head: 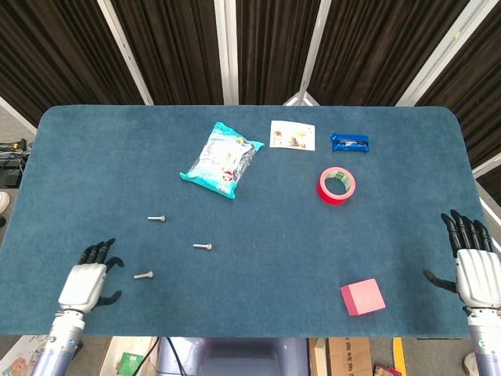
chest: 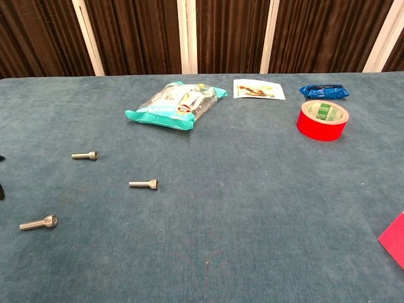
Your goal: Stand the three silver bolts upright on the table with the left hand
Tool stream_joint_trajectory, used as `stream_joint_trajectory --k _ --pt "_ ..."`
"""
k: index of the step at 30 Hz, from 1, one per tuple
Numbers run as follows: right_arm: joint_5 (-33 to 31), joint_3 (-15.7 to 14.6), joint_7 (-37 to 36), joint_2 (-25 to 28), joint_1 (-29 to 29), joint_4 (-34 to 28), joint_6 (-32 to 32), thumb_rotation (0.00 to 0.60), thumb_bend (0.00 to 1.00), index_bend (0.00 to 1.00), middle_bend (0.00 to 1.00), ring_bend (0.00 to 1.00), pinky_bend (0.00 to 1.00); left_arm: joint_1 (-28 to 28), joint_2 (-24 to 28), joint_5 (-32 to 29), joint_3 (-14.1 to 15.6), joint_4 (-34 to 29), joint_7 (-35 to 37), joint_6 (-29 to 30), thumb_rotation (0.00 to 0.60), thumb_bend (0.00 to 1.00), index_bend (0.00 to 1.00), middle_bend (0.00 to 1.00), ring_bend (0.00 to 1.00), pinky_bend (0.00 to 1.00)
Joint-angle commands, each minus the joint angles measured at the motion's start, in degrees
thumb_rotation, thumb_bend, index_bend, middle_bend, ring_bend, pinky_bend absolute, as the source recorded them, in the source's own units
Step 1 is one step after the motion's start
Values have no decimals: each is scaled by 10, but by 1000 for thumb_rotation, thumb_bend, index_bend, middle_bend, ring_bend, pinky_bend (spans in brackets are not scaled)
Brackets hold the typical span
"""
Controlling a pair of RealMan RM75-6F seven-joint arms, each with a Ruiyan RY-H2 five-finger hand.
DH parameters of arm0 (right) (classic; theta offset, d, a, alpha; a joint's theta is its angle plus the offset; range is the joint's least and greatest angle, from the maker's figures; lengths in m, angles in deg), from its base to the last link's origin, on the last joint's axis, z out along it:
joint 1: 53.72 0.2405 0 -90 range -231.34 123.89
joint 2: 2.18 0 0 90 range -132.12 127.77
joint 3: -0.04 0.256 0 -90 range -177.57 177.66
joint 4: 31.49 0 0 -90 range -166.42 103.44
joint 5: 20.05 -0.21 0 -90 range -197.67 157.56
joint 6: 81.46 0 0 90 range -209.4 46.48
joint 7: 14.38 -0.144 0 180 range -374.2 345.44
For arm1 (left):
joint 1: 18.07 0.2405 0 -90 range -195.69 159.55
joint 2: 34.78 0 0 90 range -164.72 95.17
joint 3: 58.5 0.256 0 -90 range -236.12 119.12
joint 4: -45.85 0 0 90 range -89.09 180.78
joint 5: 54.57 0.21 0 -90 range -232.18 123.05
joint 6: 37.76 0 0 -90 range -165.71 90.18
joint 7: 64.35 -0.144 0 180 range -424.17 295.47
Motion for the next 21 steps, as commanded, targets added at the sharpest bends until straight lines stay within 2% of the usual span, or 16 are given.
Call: stream_joint_trajectory --k 1,13,21 --pt "-1 1 -1 0 0 0 0 600 0 0 0 0 0 -11 -23 -17 -5 10 -14 -11 600 375 408 0 0 0" --pt "-7 4 -6 0 1 2 3 600 0 0 0 0 0 -32 -64 -61 -29 22 -66 -6 600 426 431 0 0 0" --pt "-13 6 -7 -3 0 -1 3 600 0 0 0 0 0 -39 -72 -73 -30 26 -81 -3 600 490 479 3 0 0"
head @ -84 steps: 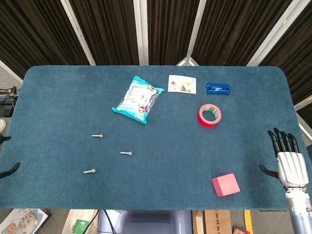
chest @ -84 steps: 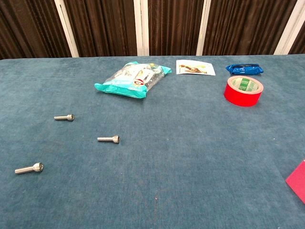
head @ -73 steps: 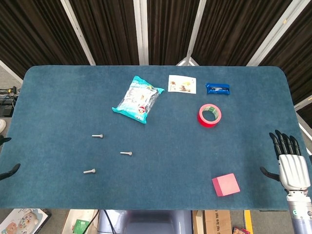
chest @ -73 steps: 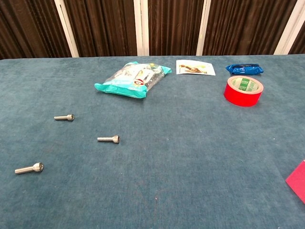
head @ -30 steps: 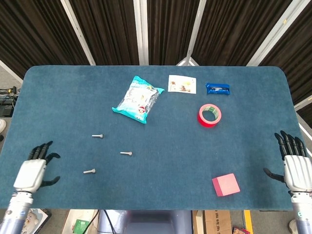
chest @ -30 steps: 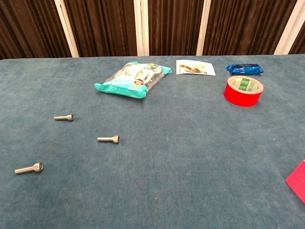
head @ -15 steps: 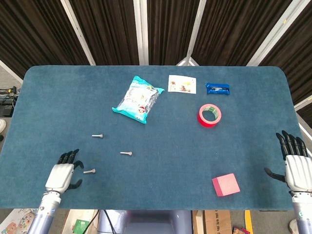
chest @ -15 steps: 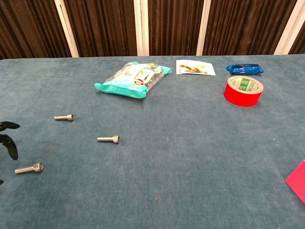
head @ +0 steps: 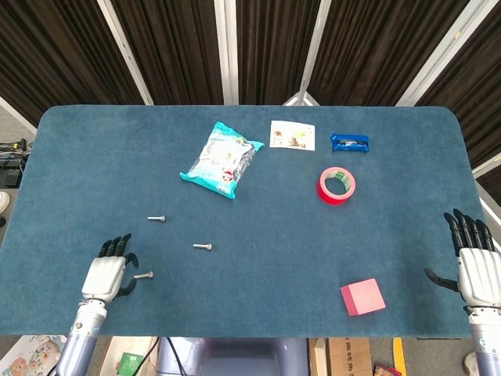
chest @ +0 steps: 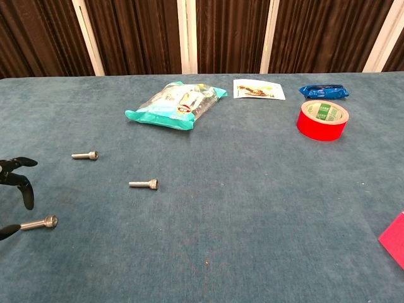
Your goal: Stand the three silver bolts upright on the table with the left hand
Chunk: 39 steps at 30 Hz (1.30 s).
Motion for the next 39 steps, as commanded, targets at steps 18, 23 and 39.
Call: stream_joint_trajectory --k 18,23,39 --pt "-3 4 -2 -1 -3 -2 -6 600 0 0 0 0 0 -10 -17 -5 11 17 -2 3 600 476 495 7 0 0" --pt "-4 5 -6 0 -4 -4 -7 600 0 0 0 0 0 -10 -18 0 20 19 -1 5 600 469 495 8 0 0" --pt "-9 7 -11 0 -4 -4 -4 600 0 0 0 0 0 -12 -33 3 23 36 -13 20 600 499 514 20 0 0"
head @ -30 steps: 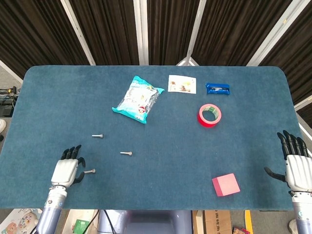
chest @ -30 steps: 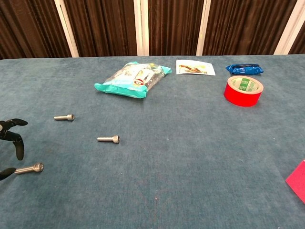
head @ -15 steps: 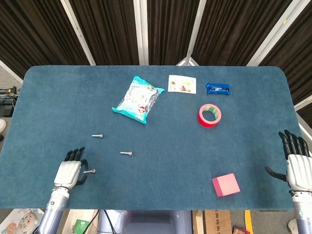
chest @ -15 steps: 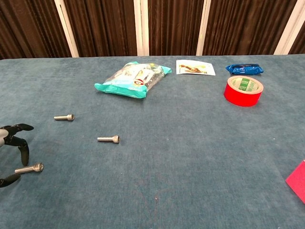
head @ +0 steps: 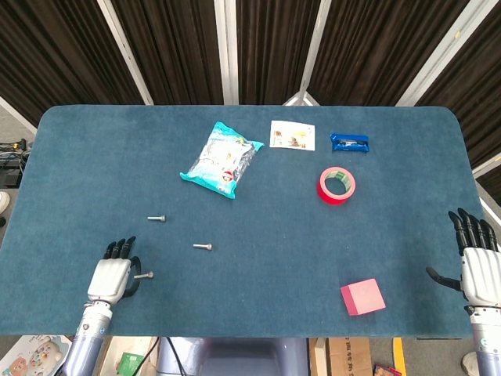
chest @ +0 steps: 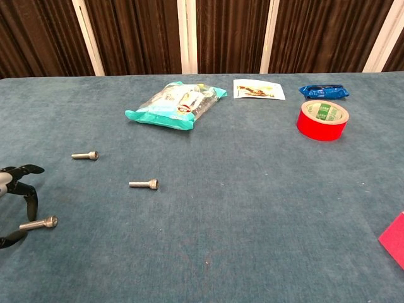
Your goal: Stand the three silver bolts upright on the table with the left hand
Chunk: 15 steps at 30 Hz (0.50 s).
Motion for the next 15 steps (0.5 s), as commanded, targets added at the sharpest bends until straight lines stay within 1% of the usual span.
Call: stream_joint_trajectory --k 1,6,15 --pt "0 0 0 0 0 0 0 600 0 0 0 0 0 0 -1 0 0 2 1 1 600 499 515 21 0 0" --pt "-1 0 0 0 0 -1 1 600 0 0 0 0 0 0 -1 -3 1 4 -1 2 600 521 521 22 0 0" --pt "-6 2 3 -2 1 -2 4 600 0 0 0 0 0 -2 -3 -4 0 7 2 2 600 521 523 22 0 0"
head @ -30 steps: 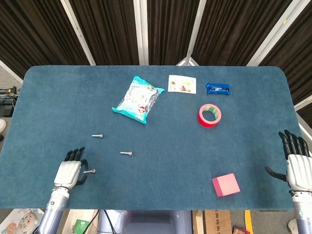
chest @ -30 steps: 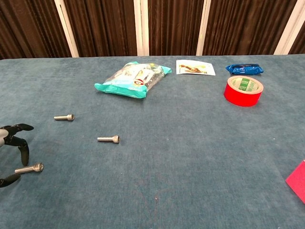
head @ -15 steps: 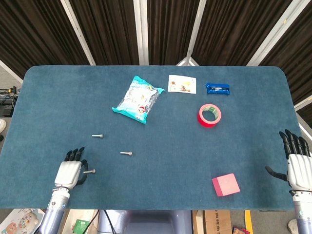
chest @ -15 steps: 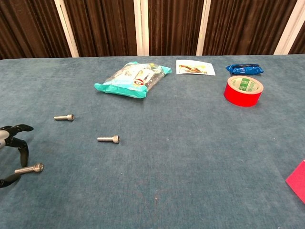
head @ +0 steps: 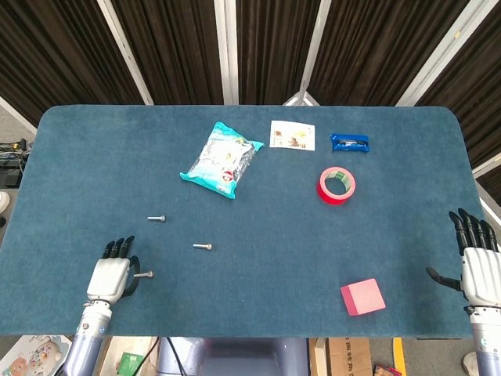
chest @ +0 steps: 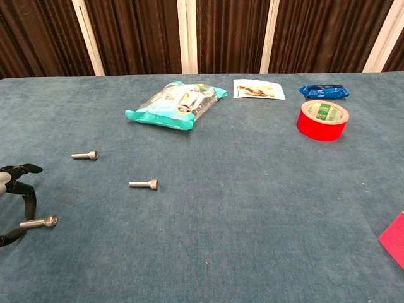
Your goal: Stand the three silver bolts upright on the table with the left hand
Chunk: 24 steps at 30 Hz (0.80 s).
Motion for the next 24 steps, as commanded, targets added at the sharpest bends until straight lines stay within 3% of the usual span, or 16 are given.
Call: stream_joint_trajectory --k 1,24 --pt "0 0 1 0 0 -1 0 600 0 0 0 0 0 0 0 0 1 0 0 0 600 521 523 22 0 0" --pt "-1 1 -3 5 -3 -6 -2 600 0 0 0 0 0 -3 -15 0 3 15 -9 4 600 521 521 28 0 0"
